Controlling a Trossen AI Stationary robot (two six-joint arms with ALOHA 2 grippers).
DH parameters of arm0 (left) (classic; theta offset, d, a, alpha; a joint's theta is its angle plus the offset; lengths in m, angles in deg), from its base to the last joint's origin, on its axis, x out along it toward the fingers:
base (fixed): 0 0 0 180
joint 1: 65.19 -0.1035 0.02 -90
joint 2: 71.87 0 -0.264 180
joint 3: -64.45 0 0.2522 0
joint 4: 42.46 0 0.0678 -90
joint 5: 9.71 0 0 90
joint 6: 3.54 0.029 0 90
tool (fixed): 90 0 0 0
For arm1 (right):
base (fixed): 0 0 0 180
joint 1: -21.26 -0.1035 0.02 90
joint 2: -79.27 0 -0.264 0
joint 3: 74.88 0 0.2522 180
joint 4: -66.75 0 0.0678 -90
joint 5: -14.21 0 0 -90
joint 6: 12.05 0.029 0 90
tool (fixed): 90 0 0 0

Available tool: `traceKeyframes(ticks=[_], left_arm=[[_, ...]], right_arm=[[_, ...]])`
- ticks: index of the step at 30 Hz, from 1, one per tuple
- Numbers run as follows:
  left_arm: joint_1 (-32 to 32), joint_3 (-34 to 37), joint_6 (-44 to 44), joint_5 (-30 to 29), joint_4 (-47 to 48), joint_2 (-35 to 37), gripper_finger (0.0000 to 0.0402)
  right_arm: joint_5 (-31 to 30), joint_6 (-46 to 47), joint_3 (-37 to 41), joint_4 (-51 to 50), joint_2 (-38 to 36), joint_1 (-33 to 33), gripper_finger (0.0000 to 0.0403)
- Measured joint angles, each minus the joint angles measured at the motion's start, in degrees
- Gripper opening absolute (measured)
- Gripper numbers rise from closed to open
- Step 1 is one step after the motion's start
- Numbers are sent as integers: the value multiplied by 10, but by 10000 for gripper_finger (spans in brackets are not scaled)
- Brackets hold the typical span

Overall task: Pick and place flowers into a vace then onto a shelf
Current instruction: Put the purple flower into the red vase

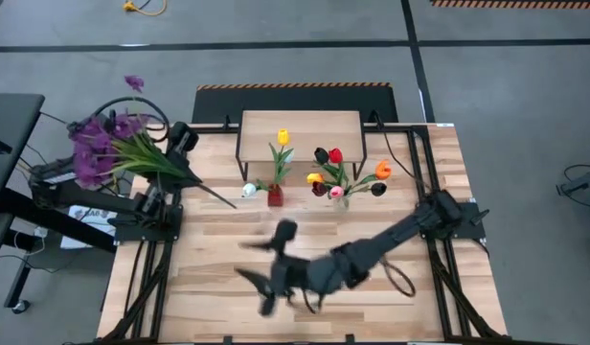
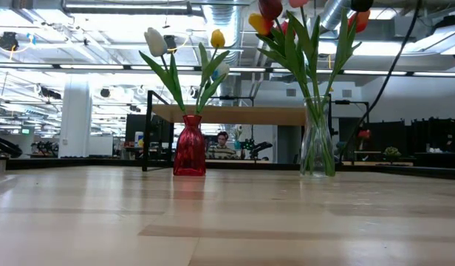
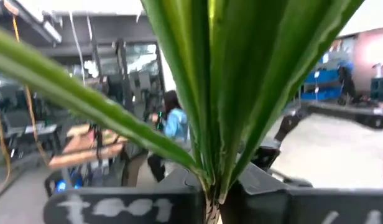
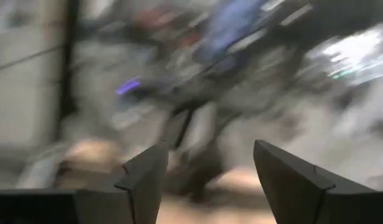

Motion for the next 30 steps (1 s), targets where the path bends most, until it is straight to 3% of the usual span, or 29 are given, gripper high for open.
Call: traceKeyframes(ticks=[4,6,12,15,17,21,27,30], left_arm=[[0,-29,8,-9,56,-13,0],[0,-37,13,-19,67,-17,0],[0,-39,41,-97,95,-24,0],[0,-39,53,-136,104,-37,0],[0,-39,59,-148,103,-50,0],[0,-39,60,-152,96,-83,0],[1,-39,57,-154,70,-114,0],[6,-40,51,-155,65,-125,0]], right_arm=[[153,172,-1,-200,-19,-22,207],[188,214,1,-260,-15,-35,188],[200,285,21,-413,-11,-92,88],[186,311,51,-449,-22,-121,24],[161,326,87,-446,-49,-139,9],[129,340,238,-324,-126,-165,23],[160,342,588,56,-293,-164,8],[169,340,724,214,-357,-158,3]])
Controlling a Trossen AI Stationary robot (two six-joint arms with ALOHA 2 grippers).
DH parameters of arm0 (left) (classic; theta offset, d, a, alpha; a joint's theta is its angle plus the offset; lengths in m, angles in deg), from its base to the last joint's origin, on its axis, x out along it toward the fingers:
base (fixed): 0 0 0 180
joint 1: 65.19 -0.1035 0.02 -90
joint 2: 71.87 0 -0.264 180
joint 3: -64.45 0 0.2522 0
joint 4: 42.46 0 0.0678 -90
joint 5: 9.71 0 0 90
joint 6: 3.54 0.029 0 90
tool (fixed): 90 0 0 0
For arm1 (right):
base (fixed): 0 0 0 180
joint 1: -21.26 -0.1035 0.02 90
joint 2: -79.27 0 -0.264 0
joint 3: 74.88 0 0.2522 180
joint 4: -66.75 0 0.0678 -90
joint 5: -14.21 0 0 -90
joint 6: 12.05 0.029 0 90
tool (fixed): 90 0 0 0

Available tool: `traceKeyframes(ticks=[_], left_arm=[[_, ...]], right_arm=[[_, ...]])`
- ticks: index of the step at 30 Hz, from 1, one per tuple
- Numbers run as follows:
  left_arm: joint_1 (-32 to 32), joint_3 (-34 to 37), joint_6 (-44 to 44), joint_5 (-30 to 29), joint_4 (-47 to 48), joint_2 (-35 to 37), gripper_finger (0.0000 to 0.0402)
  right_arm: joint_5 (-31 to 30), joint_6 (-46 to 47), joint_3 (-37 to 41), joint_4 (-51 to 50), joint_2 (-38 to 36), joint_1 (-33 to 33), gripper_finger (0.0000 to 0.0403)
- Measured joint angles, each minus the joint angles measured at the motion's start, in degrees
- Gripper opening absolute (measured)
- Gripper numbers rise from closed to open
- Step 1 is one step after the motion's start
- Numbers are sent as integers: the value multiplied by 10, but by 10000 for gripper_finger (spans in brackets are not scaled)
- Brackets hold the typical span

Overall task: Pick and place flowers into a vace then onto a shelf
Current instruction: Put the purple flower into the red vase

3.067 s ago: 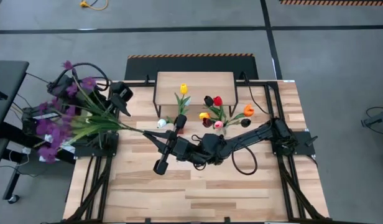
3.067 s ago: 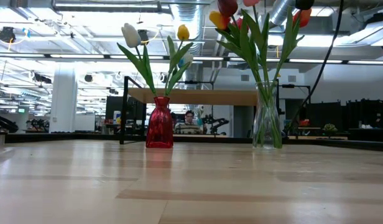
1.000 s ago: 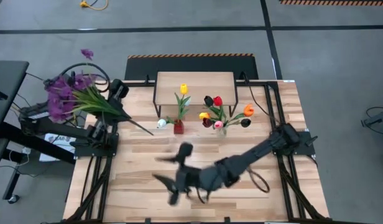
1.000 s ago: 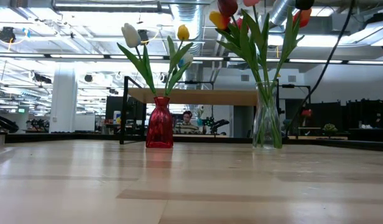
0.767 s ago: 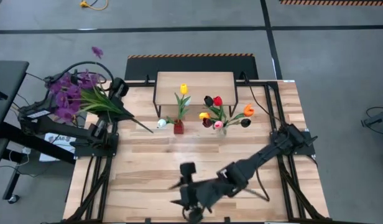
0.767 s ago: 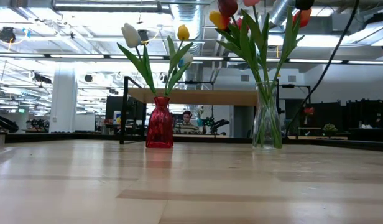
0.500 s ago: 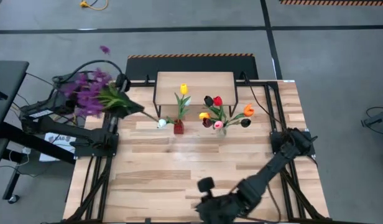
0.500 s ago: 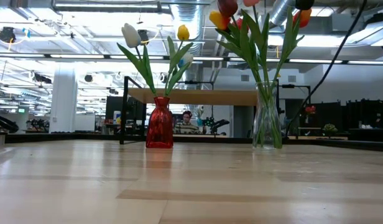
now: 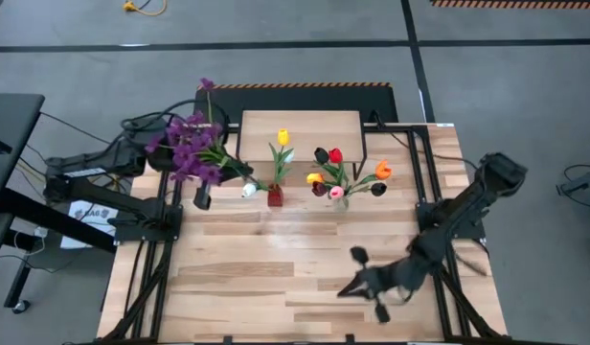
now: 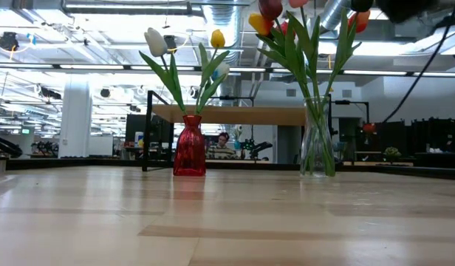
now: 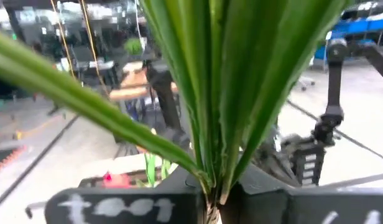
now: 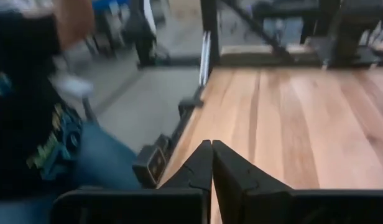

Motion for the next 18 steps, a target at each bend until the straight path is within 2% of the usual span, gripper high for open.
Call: traceKeyframes(ticks=[3,8,12,18], left_arm=[[17,1,-2,-3,-1,-14,0],[46,1,15,-2,14,-40,0],[64,1,40,-2,30,-65,0],[81,1,52,-2,36,-92,0]], right_arm=[[1,-8,82,88,-43,-9,10],[-23,-20,135,92,-70,-23,10],[-122,12,164,81,-73,-36,2],[-301,121,204,65,-73,-68,1]])
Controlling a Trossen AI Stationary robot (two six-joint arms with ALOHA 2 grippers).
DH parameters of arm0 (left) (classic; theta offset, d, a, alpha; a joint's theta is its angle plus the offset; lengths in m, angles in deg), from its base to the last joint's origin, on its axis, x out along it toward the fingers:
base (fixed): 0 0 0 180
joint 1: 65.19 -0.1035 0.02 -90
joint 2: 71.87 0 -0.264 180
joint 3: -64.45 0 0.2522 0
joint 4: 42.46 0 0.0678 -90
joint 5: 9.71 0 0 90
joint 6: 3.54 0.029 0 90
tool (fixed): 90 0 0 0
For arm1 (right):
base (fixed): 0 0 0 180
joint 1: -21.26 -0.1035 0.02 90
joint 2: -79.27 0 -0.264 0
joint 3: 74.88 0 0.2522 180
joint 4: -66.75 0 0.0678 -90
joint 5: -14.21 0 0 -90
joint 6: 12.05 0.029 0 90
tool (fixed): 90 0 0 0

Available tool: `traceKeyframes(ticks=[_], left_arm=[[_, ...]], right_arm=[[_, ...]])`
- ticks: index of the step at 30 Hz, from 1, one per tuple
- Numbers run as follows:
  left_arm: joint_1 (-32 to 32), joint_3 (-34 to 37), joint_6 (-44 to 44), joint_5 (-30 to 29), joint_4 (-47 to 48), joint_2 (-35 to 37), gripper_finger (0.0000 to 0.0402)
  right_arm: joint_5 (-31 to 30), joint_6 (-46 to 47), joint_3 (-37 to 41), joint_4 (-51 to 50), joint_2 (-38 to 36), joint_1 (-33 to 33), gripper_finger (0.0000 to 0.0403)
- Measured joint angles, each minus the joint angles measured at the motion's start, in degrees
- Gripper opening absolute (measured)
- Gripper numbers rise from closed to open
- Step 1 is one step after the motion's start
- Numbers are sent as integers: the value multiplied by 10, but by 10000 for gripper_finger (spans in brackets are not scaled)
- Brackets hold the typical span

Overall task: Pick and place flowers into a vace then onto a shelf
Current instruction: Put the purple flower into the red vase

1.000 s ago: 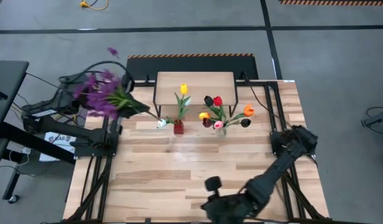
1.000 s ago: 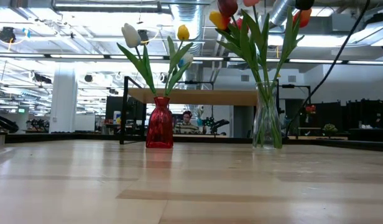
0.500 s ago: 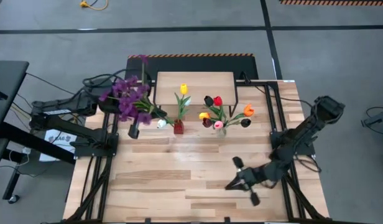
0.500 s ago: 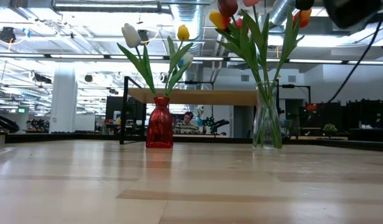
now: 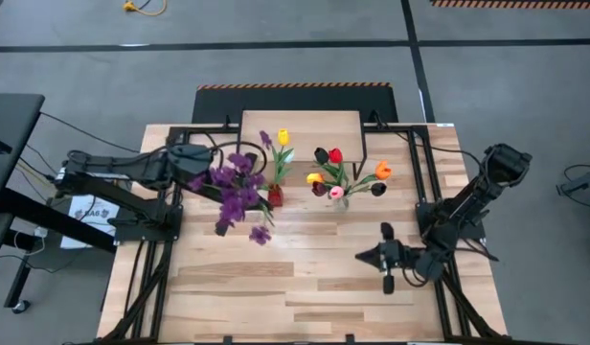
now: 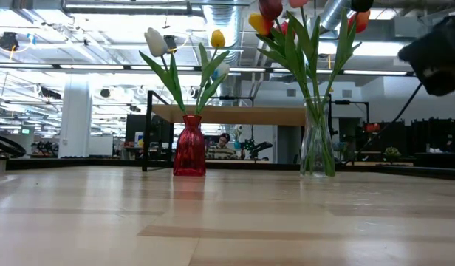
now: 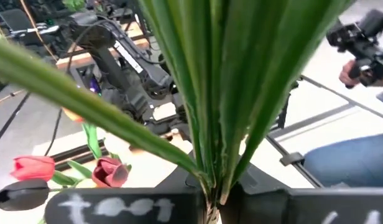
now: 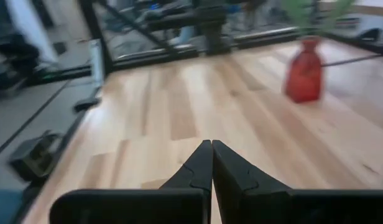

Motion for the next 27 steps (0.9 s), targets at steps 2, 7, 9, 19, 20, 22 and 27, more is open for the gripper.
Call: traceKeyframes(ticks=[2,7,9,19,20,22,27], left_arm=[[3,2,10,1,1,-7,0],[-5,31,11,-1,-32,-18,0],[-13,46,9,-5,-48,-18,0],[-99,60,10,50,-50,-23,0],[-110,60,13,69,-50,-23,0],[-131,60,24,102,-54,-23,0],[-175,60,43,126,-36,-26,0]], right_arm=[[-33,17,7,-11,0,-11,1],[-47,19,11,-31,0,-20,1],[-47,19,11,-47,0,-20,1],[-49,15,12,-94,0,-17,1],[-51,15,12,-99,0,-17,1],[-56,14,12,-106,0,-17,1],[-56,13,12,-125,0,-7,1]])
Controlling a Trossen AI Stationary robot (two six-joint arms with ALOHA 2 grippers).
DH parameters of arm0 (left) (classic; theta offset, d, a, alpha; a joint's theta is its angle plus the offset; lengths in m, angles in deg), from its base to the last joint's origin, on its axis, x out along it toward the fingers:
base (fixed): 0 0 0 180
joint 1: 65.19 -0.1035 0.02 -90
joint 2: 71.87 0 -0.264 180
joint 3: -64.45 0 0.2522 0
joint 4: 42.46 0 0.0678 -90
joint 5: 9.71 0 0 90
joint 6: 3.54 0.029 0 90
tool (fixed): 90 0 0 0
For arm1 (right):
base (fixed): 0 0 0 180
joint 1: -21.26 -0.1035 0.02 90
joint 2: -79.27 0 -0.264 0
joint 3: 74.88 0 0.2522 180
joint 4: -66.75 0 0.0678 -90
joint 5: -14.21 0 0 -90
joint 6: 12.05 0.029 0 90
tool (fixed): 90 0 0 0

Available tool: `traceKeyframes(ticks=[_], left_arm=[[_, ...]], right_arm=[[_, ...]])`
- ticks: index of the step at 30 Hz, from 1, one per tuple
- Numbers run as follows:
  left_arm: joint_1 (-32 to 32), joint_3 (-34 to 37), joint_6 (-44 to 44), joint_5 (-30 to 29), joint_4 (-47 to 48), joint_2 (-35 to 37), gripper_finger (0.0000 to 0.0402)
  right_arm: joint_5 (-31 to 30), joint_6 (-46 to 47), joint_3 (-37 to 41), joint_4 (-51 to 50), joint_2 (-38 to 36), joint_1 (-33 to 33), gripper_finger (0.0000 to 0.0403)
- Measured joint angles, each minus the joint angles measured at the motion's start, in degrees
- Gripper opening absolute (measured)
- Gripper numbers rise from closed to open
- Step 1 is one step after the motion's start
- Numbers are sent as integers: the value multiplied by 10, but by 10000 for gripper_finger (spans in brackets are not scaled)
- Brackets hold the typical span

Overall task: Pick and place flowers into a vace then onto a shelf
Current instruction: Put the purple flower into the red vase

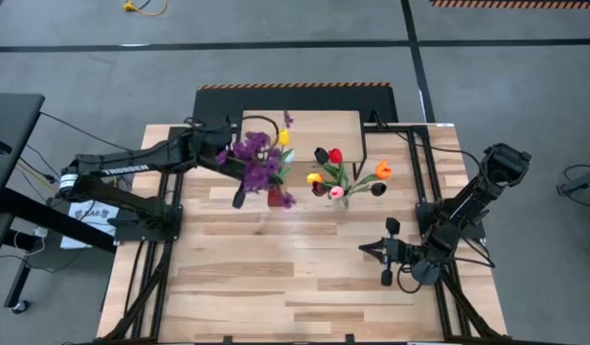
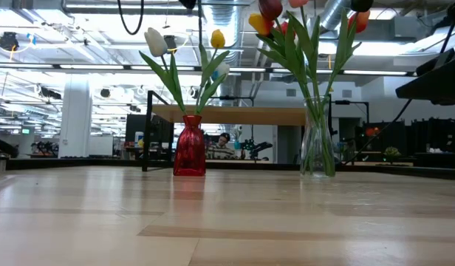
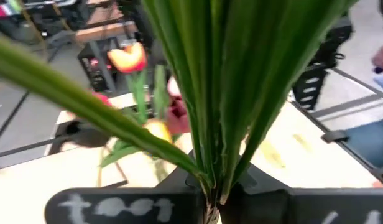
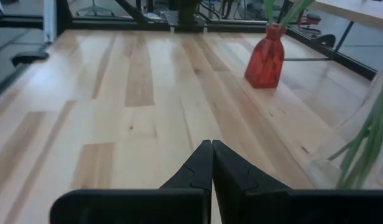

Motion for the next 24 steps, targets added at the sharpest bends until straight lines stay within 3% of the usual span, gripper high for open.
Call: traceKeyframes(ticks=[3,5,10,13,19,24], left_arm=[[-7,0,-4,-19,0,0,0],[3,0,-25,-71,-8,0,0],[72,30,-103,-315,-103,0,0],[118,72,-139,-431,-173,0,0],[216,142,-163,-675,-290,-25,0],[274,124,-122,-804,-352,-75,0]], right_arm=[[0,0,0,-10,0,9,0],[0,0,0,-17,0,12,0],[0,2,0,-32,0,13,0],[1,14,0,-59,-7,13,0],[-1,59,0,-165,-81,13,0],[-1,80,0,-235,-151,16,0]])
